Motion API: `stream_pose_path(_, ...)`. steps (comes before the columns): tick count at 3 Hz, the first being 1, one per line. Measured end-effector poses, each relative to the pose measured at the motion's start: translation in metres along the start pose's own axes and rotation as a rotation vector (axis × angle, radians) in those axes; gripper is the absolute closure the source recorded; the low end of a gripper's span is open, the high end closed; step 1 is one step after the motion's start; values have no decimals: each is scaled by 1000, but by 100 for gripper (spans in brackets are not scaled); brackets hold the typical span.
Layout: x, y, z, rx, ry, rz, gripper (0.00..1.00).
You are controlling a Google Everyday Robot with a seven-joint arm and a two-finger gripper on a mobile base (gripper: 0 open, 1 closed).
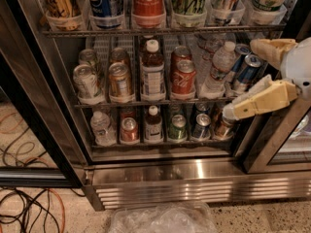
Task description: Pick coke can from top shelf of fridge
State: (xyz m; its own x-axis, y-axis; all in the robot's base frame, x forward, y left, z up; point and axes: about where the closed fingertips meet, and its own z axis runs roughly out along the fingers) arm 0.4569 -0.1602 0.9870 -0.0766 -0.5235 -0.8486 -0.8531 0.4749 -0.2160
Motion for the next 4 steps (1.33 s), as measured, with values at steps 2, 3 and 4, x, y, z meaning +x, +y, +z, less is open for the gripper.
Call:
stream_pose_path(2,-32,2,2,10,-170,157,0)
stream_pose_path(3,-32,2,2,10,-169,156,0)
stream_pose_path(4,-42,2,11,53,-224,178,0)
